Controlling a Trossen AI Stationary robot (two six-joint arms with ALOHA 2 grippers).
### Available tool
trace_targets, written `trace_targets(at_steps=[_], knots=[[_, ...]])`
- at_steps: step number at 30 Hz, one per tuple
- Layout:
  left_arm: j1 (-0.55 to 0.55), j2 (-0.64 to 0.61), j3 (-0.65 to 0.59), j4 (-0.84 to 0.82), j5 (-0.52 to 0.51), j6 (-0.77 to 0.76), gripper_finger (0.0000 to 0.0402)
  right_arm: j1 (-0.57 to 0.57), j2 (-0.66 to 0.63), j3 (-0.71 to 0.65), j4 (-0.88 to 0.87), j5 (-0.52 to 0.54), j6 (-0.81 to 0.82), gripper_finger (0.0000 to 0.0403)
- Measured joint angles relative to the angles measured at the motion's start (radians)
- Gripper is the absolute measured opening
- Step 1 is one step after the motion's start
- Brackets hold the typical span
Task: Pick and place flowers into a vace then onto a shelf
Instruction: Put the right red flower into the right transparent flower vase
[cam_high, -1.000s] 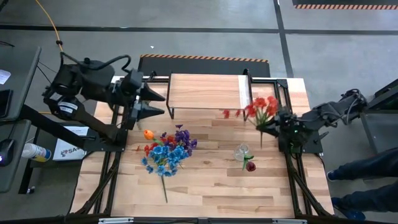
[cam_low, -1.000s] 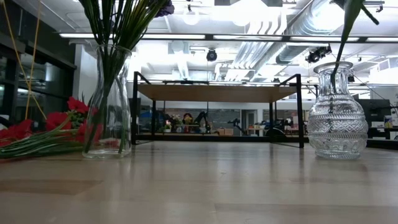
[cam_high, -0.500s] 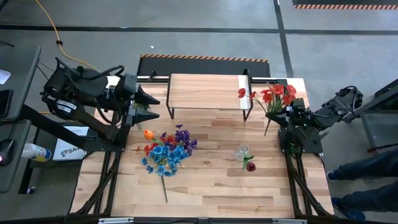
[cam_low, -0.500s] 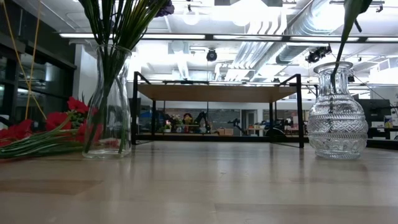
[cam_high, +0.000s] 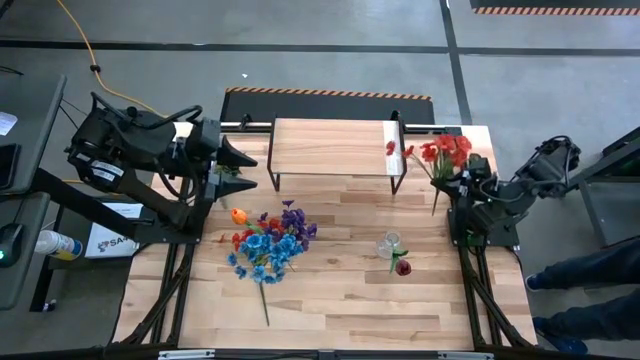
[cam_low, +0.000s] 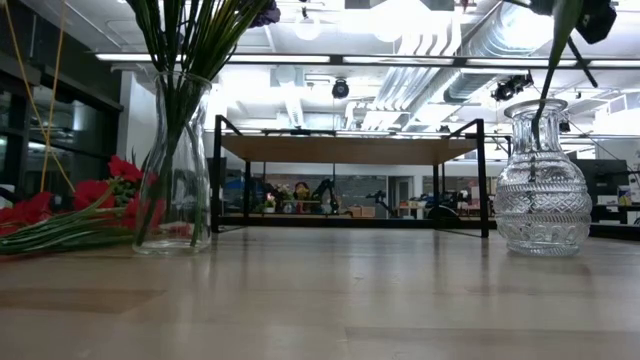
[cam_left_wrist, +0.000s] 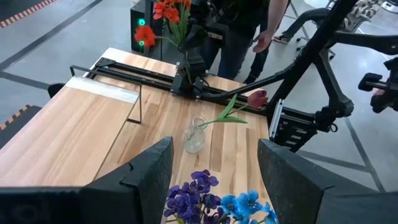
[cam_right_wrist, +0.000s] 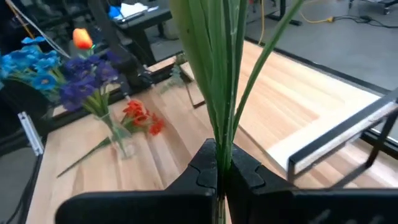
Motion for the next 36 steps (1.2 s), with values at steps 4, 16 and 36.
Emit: trace_targets(at_steps=[4,16,36], knots=[[0.0,0.0,0.0,0.0,0.0,-0.01,0.0266,0.015,-0.029,0.0,0.006,0.042,0.0,0.0],[0.0,0.0,0.0,0.0,-0.007,-0.019,0.0266,0.087,-0.058,-0.206,0.428,0.134,-0.11,0.0],[0.0,0.001,0.0,0.026,-0.009,-0.031,0.0266,0.088,-0.02,-0.467,1.024,0.016,-0.288,0.0]])
